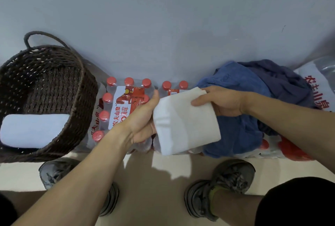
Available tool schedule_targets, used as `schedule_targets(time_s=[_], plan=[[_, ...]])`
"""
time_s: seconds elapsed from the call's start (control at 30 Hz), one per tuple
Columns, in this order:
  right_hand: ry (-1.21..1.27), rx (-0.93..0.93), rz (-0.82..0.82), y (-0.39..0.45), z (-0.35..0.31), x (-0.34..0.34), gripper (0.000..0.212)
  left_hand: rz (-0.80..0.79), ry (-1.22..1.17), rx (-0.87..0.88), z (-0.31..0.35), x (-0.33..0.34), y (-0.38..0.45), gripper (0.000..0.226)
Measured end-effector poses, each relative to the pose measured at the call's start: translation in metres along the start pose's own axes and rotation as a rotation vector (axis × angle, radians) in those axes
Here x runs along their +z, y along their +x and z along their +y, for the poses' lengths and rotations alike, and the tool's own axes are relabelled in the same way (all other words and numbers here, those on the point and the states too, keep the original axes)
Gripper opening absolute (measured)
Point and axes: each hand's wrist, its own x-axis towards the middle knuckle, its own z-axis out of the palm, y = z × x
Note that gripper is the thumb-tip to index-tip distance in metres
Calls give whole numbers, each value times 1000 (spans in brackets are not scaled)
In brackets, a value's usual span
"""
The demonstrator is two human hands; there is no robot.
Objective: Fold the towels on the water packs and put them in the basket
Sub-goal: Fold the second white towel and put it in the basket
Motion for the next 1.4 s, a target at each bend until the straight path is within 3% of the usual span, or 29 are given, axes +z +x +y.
schedule_targets(time_s=[0.07,0.13,0.23,0.3,0.4,0.5,0.57,0.63,0.73,0.8,0.9,1.0,1.13,1.2,1.4], plan=[[65,2,64,6,12,-1,40,-43,-5,-26,-2,-3,0,43],[70,-27,151,11,24,0,37,24,82,15,-4,-3,2,34],[-4,-67,324,16,39,5,36,368,423,204,-10,4,7,29],[-87,-77,430,18,46,12,48,520,655,341,-15,4,10,38],[-504,-94,642,18,47,15,66,654,955,502,-21,4,10,55],[-949,-227,798,10,37,14,55,681,1216,757,-22,8,6,45],[-997,-419,761,3,27,17,34,540,1330,914,-22,11,1,28],[-938,-515,559,-2,21,25,19,349,1413,938,-27,11,-4,18],[-1025,-403,221,-1,27,34,27,176,1531,805,-40,3,-13,26],[-1069,-318,135,1,32,33,42,140,1559,784,-47,-7,-17,39],[-1121,-291,113,0,31,29,62,98,1551,735,-47,-18,-22,56],[-1161,-279,73,-2,32,26,80,153,1650,723,-49,-24,-23,62],[-1264,-264,93,-4,38,25,98,198,1631,795,-45,-25,-19,42],[-1271,-285,133,-5,40,23,95,180,1587,798,-36,-24,-17,29],[-1078,-248,282,-2,43,13,47,333,1492,673,-31,-21,-15,31]])
